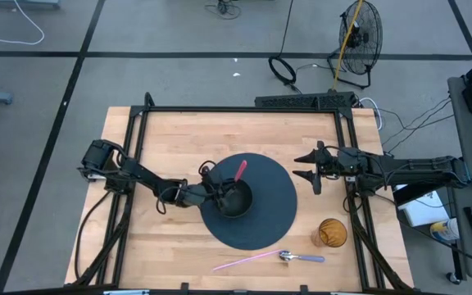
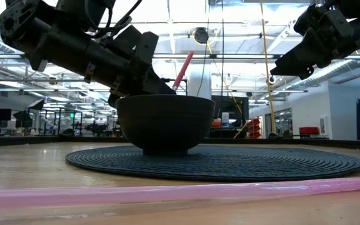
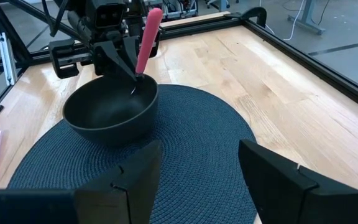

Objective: Pick & Place Utensil
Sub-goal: Put the pink fork into the black bowl

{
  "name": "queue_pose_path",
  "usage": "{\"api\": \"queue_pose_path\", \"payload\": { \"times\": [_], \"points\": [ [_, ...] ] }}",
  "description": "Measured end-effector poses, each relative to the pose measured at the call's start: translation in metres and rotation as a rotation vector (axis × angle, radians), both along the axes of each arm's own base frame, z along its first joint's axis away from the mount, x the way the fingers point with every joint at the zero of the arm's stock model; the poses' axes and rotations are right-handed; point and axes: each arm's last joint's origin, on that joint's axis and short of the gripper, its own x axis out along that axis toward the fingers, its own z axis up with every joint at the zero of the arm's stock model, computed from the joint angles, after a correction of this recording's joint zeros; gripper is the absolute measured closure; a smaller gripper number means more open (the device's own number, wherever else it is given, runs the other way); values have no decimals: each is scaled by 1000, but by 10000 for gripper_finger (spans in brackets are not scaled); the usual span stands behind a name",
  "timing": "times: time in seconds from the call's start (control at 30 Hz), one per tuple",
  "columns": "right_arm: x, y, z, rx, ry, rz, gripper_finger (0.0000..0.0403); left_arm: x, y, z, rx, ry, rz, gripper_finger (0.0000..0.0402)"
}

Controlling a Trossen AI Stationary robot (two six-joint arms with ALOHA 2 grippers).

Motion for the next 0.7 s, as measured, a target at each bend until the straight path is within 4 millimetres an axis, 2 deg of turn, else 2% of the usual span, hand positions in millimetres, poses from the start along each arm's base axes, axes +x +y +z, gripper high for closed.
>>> {"api": "queue_pose_path", "payload": {
  "times": [0.1, 0.3, 0.7],
  "points": [
    [0, 0, 0, 0, 0, 0, 193, 1, 0, -7, -11, 15, 7, 364],
    [0, 0, 0, 1, 0, 0, 193, 8, -1, -19, -15, 34, 8, 380],
    [0, 0, -1, 1, 10, 1, 193, 16, -3, -16, 25, 41, -4, 348]
  ]
}}
